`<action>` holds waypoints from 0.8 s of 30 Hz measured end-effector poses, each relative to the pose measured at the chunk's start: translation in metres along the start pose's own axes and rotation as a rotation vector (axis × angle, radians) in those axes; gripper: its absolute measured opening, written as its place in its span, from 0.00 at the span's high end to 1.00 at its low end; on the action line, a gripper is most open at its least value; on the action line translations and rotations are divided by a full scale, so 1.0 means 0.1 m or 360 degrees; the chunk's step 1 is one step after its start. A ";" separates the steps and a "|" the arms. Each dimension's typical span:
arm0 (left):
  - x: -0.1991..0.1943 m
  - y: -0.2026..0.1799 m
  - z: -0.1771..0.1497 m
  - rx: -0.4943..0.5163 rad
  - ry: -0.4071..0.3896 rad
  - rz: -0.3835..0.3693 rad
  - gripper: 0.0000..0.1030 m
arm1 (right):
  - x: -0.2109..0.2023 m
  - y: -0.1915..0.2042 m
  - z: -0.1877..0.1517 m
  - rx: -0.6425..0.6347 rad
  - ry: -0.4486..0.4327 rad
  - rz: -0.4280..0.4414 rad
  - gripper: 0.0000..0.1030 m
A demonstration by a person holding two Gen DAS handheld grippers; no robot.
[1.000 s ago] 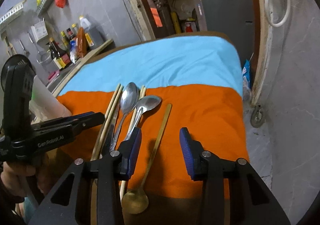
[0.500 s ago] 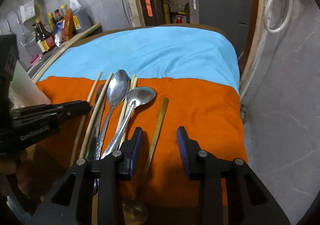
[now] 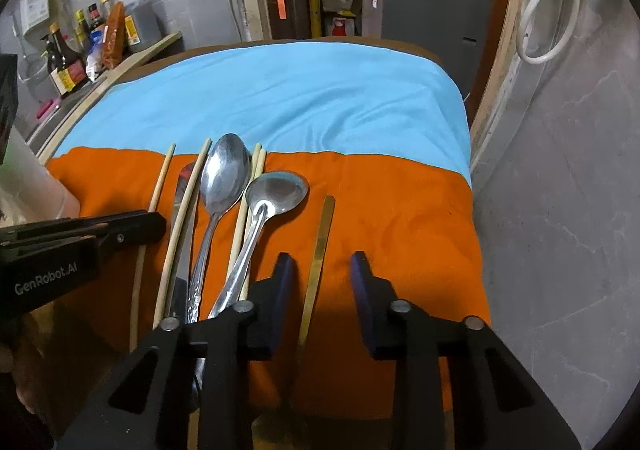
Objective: Organize utensils
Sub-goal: 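Grasp a wooden chopstick with the left tool while the right tool grasps the gold spoon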
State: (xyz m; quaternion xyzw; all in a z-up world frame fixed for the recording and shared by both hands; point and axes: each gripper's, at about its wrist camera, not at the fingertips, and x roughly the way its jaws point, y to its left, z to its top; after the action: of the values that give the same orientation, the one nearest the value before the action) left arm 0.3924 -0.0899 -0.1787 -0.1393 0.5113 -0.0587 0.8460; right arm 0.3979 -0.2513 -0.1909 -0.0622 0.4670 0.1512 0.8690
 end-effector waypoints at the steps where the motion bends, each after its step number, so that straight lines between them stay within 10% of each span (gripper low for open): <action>1: 0.00 0.00 0.00 -0.0008 -0.0006 -0.0002 0.93 | 0.01 0.01 0.01 -0.0006 0.0007 0.0006 0.82; 10: -0.26 0.25 -0.23 -0.0160 -0.0003 -0.0155 0.98 | -0.03 -0.27 0.05 0.0284 0.0167 0.0288 0.97; 24: -1.16 0.14 -0.94 0.0001 -0.0396 -0.0337 0.98 | -0.89 -0.07 -0.59 0.0349 -0.0356 0.0497 0.97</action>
State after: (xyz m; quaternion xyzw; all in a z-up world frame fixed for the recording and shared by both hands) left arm 0.2550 -0.0648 -0.1258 -0.1984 0.3850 -0.1301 0.8919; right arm 0.3072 -0.2912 -0.1502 0.1230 0.3852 0.2382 0.8830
